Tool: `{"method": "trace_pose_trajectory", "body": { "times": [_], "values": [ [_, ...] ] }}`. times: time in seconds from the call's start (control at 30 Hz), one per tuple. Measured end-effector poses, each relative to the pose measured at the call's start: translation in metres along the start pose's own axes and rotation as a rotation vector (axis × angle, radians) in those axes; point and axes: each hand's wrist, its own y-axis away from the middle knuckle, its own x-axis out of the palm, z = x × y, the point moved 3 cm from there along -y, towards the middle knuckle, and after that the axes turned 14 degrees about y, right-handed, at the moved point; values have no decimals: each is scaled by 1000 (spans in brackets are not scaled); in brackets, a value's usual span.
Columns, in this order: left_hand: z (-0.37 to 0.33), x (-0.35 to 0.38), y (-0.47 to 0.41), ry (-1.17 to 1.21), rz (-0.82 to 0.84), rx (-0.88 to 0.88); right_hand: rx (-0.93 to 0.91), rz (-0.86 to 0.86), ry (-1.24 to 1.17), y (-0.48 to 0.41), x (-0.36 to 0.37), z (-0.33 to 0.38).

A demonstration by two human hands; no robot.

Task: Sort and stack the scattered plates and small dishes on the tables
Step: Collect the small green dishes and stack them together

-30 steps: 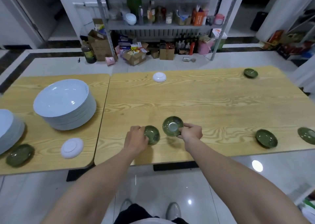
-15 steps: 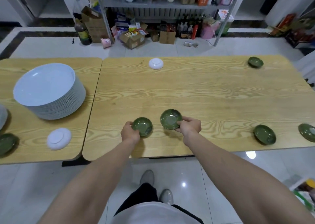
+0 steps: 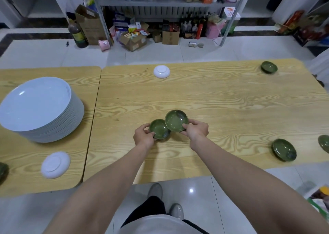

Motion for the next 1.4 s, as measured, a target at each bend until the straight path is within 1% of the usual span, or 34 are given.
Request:
{"method": "trace_pose_trajectory", "body": {
  "times": [0.27,0.43,0.57,0.73,1.03,1.4],
  "values": [
    [2,3,-16,123,100,-99,55,16,53,-13,34,-8],
    [4,1,-21,140,156,-114,61,26,123,-20,51,-14],
    [5,1,-21,139,203,-108,24,-23,207,-25,58,-16],
    [6,1,-25,107,195,-119,-32,-63,310,-30,63,-16],
    [0,0,-20,58,213,-90,-80,-50,437,-35,61,-25],
    [-6,1,-15,19,223,-55,-73,-27,465,-36,61,-27]
  ]
}}
